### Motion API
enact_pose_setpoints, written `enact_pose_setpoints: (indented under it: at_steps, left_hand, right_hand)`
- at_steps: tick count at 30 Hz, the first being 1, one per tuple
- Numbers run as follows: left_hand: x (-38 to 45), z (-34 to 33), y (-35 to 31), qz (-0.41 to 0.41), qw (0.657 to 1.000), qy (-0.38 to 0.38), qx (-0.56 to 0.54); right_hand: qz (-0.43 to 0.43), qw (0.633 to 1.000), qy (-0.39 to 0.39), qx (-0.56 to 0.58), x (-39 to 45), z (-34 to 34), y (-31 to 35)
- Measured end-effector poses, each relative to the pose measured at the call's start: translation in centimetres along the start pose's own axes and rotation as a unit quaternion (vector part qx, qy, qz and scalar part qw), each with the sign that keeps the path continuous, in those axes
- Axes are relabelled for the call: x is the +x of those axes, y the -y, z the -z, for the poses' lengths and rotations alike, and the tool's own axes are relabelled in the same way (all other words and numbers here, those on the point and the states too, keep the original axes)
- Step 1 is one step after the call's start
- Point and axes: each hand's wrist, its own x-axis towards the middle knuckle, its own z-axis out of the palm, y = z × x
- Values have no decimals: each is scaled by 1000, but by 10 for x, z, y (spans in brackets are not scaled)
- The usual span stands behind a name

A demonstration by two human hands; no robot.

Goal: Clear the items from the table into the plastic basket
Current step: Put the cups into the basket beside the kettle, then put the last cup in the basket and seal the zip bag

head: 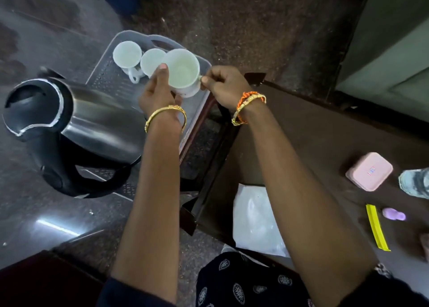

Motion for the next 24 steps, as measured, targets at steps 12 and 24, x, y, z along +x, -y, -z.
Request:
enact_pose_setpoints:
  at_steps: [12, 24]
  left_hand:
    - [34, -6, 23, 32, 999, -28, 23]
    - [37, 2, 31, -20, 996, -30, 86]
  right_hand:
    - [-31, 986, -109, -124, 32, -33, -20]
    - [-124, 967, -194, -109, 31, -52, -11]
